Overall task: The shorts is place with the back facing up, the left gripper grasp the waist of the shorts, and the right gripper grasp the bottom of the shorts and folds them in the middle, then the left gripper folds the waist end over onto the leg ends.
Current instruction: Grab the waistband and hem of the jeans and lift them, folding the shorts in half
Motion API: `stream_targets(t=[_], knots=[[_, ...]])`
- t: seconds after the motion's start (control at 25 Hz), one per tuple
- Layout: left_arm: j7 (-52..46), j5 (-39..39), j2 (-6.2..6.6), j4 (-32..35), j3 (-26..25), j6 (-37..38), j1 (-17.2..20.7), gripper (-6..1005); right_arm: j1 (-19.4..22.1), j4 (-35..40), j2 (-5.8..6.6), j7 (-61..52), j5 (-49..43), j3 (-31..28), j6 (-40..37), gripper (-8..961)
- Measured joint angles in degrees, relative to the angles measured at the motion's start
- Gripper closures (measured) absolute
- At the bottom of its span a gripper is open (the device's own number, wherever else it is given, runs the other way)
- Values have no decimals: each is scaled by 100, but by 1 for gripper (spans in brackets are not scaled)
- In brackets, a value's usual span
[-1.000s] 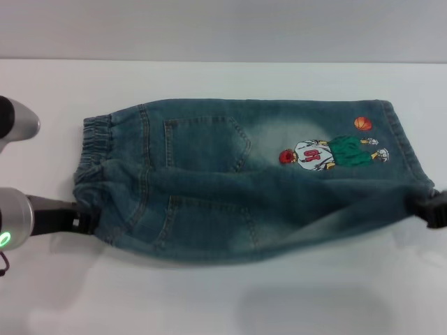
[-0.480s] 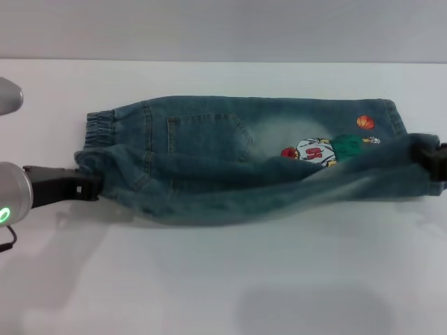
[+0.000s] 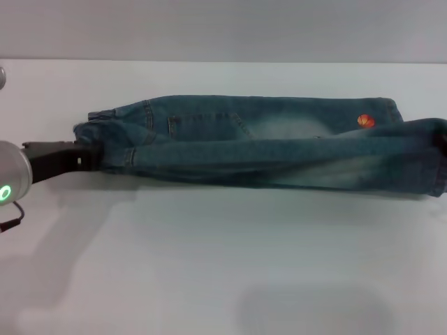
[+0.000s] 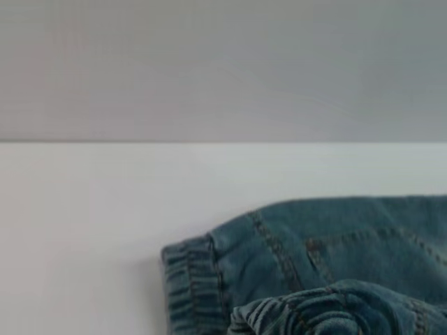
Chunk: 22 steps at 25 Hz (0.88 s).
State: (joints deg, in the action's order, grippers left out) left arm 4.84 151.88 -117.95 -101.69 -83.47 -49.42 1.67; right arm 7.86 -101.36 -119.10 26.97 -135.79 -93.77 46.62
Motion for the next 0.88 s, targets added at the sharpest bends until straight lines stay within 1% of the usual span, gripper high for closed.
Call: stream_targets(t=[0.08,0.36,0.52,0.6,0.88], knots=[[21,-51,0,108,3,162,-66,788,-22,133,2,117,157,-3,-140,890],[41,-79,0,409,6,455,-413,788,-123,645,13,800,1257,-82,-566,889],[32,-88,0,679,15,561,-666,788,-193,811,7,867,1356,-101,-683,888],[13,-89,0,752,4,628,-723,788,-164,828,3,869,1397,-117,-745,889],[2,-171,0,887,-109,993,-740,788,-122,932,0,881,1516,-208,-843,896]])
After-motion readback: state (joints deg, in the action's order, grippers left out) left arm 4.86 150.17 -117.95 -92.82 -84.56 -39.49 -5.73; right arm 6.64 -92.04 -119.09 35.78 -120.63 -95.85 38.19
